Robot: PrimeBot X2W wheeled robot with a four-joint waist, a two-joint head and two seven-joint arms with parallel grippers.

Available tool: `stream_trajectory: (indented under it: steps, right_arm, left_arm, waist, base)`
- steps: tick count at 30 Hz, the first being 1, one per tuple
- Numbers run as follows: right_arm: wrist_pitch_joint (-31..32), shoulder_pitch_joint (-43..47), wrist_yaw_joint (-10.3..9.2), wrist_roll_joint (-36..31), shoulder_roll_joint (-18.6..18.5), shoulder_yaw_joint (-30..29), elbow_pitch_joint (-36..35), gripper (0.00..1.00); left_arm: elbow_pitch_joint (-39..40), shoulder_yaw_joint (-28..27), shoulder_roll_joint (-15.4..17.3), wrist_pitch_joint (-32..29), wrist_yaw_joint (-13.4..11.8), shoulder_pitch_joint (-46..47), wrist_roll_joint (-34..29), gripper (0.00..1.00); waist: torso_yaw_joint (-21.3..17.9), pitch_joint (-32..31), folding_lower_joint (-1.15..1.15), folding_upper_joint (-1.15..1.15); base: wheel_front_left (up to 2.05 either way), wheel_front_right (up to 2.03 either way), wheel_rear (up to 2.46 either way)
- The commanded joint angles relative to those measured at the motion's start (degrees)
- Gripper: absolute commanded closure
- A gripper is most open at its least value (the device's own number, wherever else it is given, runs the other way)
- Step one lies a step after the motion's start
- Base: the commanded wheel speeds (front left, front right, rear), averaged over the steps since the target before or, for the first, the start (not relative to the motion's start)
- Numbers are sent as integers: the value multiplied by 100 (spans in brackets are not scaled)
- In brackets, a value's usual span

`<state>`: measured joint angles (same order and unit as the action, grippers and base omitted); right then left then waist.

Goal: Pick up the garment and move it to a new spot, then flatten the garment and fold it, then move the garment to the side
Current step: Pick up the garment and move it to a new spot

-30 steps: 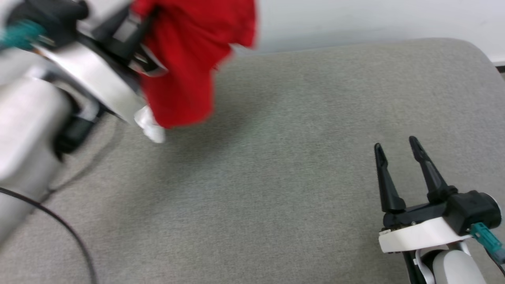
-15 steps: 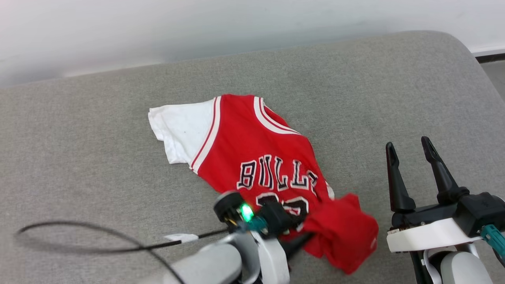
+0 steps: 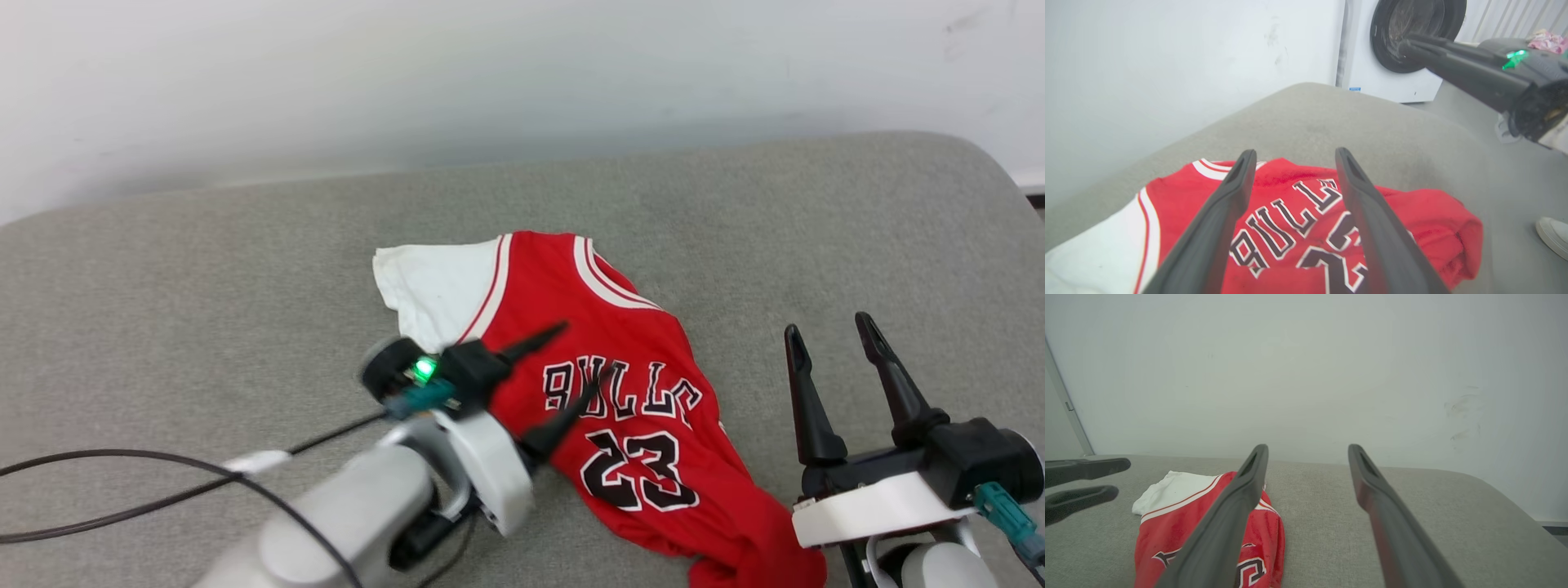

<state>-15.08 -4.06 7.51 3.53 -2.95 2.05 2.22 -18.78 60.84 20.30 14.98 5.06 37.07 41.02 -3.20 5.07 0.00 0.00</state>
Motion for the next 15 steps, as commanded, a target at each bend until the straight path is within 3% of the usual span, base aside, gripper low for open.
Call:
stream_trajectory:
  steps: [1, 8, 15]
  right_arm:
    - [-13, 114, -4, -34, 13, -6, 30, 0]
    - [-13, 246, -4, -66, 13, 15, 47, 0]
    - [-13, 348, -4, -16, 13, 43, -36, 0]
  left_arm:
    - [164, -299, 161, 23, -102, -152, -57, 0]
    - [1113, -2345, 686, 21, -631, -1132, -270, 0]
    - [1925, -4116, 477, 22, -808, -2623, -617, 0]
  waist:
    - [150, -172, 0, 0]
    - [332, -442, 0, 0]
    - [385, -476, 0, 0]
  base:
    - [0, 0, 0]
    - [0, 0, 0]
    - [0, 0, 0]
